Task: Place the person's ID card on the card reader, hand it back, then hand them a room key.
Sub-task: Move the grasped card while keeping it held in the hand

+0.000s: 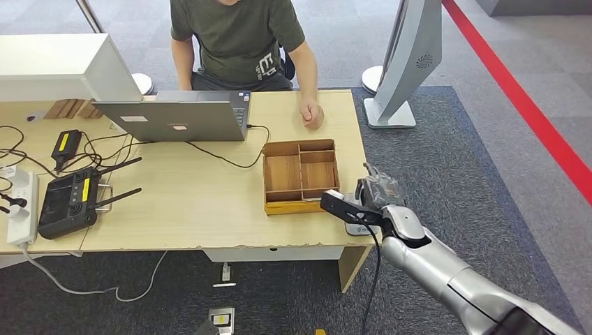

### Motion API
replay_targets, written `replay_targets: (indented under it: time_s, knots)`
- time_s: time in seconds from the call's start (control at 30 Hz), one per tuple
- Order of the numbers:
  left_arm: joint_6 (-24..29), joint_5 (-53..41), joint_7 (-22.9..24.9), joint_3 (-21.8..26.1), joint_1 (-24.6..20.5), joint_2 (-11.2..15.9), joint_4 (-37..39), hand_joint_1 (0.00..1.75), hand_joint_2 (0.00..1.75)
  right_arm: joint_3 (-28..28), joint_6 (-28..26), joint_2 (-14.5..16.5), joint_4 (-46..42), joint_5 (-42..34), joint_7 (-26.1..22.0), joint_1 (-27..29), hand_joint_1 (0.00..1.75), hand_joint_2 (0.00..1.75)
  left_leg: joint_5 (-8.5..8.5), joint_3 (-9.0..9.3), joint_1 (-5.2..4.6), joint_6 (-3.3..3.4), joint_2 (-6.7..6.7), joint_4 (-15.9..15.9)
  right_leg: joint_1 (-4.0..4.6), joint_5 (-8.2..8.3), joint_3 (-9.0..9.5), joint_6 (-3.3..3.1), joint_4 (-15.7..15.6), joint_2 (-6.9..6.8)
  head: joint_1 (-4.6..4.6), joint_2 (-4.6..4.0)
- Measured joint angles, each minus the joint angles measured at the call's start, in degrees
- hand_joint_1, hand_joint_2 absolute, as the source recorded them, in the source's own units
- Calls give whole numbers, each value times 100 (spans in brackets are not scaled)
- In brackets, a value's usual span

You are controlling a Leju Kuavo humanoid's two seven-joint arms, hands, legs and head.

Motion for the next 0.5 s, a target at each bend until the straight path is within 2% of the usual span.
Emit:
replay_targets:
  time_s: [0.5]
  knots:
    - [-23, -61, 15, 15, -5, 3, 0, 0, 0, -8, 4, 90, 310, 75, -34, -52, 175, 175, 0, 13, 0, 0, 1, 0, 0, 0, 14, 0, -1, 0, 1, 2]
